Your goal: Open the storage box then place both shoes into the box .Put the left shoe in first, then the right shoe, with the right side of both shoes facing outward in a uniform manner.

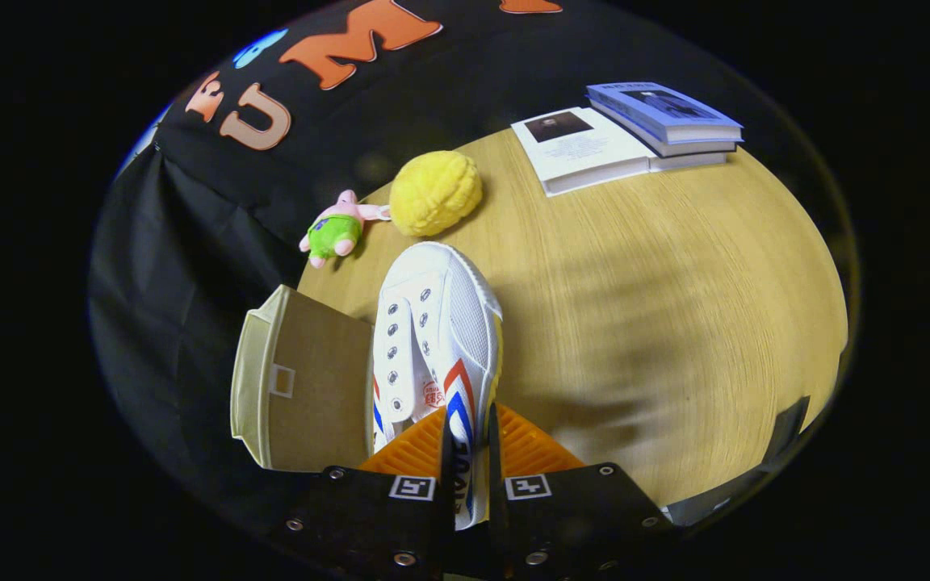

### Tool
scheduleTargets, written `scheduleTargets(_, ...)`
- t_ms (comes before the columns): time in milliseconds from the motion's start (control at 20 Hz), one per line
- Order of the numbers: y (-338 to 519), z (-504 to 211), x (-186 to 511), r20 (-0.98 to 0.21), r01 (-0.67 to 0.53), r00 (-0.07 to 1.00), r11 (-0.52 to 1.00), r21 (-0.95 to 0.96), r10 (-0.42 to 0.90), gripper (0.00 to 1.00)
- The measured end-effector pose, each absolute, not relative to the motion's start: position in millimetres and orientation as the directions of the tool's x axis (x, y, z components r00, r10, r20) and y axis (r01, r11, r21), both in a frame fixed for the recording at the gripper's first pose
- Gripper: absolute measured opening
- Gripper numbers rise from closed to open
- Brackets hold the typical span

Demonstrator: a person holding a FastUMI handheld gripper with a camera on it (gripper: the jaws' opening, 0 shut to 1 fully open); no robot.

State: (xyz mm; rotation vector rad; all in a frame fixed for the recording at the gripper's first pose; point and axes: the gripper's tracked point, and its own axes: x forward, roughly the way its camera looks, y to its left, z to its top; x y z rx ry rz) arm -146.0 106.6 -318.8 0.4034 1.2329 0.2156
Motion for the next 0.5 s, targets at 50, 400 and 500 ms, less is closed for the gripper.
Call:
scheduleTargets(50,117.9,-310.5,-141.4,-0.861,0.034,0.327,0.906,0.422,0.389,0.17)
scheduleTargets(400,221.6,-251.0,-122.1,-0.789,-0.165,0.315,0.849,0.501,0.527,0.17)
scheduleTargets(500,255.2,-242.2,-120.0,-0.773,-0.206,0.3,0.829,0.52,0.559,0.17)
